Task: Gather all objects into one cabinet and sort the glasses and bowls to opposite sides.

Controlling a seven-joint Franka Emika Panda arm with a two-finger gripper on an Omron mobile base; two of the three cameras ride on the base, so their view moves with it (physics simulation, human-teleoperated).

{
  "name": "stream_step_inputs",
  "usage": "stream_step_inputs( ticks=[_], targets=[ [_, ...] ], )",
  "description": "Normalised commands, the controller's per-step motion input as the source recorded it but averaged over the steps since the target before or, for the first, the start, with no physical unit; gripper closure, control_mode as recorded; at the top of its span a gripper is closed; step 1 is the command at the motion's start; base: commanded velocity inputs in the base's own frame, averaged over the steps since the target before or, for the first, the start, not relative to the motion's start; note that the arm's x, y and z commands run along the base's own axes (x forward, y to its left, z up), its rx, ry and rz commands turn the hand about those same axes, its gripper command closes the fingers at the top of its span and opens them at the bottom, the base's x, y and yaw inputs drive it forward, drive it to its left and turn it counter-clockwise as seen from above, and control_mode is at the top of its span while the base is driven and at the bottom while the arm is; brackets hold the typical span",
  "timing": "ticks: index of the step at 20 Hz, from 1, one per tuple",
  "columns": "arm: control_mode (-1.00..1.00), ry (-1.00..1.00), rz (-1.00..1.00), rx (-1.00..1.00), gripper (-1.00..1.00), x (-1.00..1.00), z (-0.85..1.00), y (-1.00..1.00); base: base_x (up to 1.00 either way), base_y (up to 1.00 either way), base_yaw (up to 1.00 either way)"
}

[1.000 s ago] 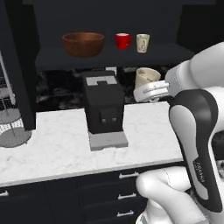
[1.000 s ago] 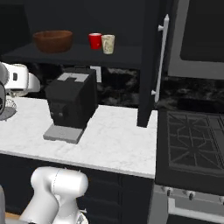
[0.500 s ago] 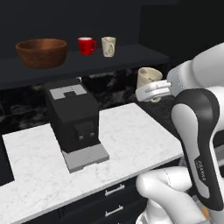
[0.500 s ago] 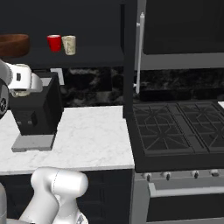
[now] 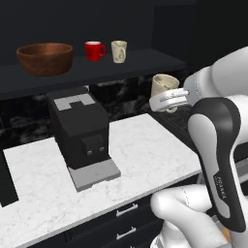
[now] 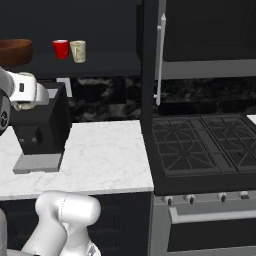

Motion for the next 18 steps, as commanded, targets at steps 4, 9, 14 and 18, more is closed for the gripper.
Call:
stream_step_inputs(
  ticks=[4,9,14,18],
  targets=[
    [1.00,0.00,0.00,0.00,1.00,0.00,0.00,0.00,0.29,0.03,0.00],
    [1.00,0.00,0.00,0.00,1.00,0.00,0.00,0.00,0.24,0.00,0.00],
    [1.00,0.00,0.00,0.00,1.00,0.00,0.00,0.00,0.17,0.00,0.00],
    [-1.00,0.00,-0.08,0.03,1.00,-0.02,0.36,-0.26,0.00,0.00,0.00]
  ],
)
